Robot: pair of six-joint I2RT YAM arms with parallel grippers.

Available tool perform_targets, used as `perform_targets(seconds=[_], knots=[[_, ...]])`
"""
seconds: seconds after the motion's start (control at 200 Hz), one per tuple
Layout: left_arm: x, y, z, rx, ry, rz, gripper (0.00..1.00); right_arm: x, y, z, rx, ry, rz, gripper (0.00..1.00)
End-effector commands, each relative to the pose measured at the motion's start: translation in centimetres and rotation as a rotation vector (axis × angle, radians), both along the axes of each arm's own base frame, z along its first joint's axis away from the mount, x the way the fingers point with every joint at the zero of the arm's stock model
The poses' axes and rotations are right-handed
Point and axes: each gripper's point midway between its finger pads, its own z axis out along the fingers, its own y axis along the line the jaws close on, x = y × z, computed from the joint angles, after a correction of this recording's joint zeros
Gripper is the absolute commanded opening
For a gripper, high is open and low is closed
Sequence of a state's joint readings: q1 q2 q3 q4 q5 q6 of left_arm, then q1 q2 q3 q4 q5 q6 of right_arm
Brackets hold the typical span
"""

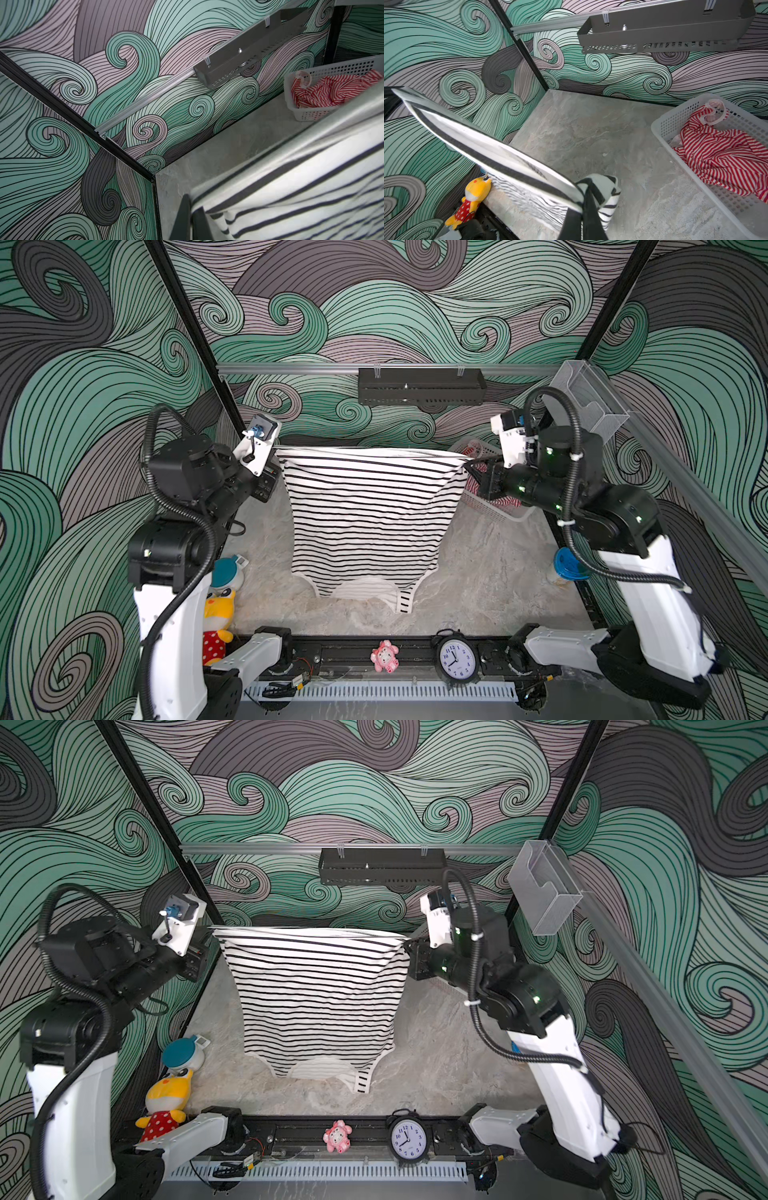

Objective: Fold and stack the tank tops

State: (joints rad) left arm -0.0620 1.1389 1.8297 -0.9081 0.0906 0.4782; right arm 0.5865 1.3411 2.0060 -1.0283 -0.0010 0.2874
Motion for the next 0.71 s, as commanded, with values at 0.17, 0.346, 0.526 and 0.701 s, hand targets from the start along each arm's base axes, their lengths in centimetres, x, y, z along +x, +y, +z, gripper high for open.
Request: perform_targets(seconds=[0.17, 0.346, 0.526, 0.701], knots=[[14.8, 1.7, -6.4, -0.116, 0.127, 0.049, 0.00, 13.5, -0.4, -4.6, -0.024, 0.143, -0.133, 0.00], [23.8, 4.8, -6.9, -0.183, 0.085, 0.130, 0.00, 21.4, 1.4, -3.3, 0.078, 0.038, -0.059, 0.00], [25.1, 8.2, 0.9, -0.281, -0.103, 0.184, 0.00, 24.2, -0.2, 1.1, 0.252, -0.091, -0.034, 0.00], [21.3, 9.8, 5.2, -0.354, -0.234, 0.178, 0.00, 23.0, -1.0, 4.0, 0.301, -0.184, -0.017, 0.00]])
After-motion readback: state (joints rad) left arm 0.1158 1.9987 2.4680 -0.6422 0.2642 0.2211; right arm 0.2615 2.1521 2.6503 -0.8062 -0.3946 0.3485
